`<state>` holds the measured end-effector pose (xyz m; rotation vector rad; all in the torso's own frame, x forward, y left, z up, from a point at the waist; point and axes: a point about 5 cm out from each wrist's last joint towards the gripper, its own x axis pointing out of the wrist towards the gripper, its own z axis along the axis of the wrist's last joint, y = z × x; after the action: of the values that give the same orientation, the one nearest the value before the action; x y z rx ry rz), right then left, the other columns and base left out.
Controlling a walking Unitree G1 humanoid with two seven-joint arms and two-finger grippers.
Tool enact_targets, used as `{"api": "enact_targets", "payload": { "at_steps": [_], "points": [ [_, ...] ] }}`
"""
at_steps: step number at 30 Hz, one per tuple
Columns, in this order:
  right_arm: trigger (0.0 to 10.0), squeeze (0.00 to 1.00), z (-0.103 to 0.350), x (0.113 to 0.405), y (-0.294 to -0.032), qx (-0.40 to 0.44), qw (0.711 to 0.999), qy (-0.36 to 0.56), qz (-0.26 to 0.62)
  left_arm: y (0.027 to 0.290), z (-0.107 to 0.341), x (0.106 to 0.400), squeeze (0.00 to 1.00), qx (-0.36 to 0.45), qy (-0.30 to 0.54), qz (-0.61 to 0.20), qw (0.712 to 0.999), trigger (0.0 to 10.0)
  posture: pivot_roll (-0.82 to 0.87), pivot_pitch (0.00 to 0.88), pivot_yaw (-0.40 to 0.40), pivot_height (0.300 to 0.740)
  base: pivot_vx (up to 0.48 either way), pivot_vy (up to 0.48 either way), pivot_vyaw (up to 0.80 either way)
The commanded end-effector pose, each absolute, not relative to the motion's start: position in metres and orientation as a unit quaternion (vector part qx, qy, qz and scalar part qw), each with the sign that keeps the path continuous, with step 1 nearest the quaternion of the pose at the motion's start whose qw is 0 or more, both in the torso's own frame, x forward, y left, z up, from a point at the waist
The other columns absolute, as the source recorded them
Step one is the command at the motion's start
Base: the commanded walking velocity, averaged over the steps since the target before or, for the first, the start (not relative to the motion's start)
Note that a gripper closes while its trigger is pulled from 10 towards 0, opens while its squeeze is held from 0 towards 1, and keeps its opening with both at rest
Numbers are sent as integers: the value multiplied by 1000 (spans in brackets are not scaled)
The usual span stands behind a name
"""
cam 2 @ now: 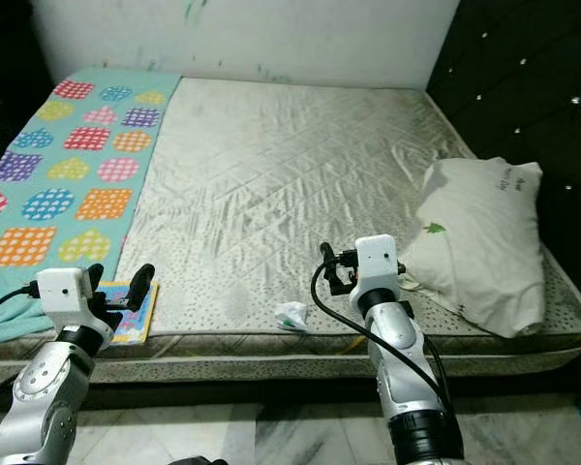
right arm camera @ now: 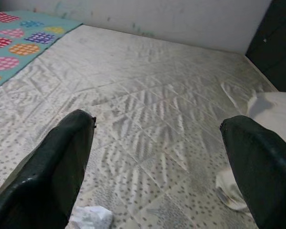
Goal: Clean up the room
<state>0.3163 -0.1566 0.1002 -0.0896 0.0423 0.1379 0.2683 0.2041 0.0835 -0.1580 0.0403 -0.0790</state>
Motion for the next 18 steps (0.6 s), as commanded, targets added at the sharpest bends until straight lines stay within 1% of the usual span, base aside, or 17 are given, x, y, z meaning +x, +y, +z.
{"api": "enact_targets", "payload": {
  "at_steps": [1,16,18],
  "points": [
    [10000,0,101,318,-159,-42,997,23,68,201,85,267,0,-81,16,-48,995,10000,73,58,-35,740,285,0,0],
    [10000,0,103,320,-160,-35,997,21,64,200,85,269,0,-82,18,-48,995,10000,64,79,-27,740,272,0,0],
    [10000,0,103,319,-161,-35,997,22,62,199,85,269,0,-82,17,-50,995,10000,64,79,-27,740,120,0,0]
  ]
}}
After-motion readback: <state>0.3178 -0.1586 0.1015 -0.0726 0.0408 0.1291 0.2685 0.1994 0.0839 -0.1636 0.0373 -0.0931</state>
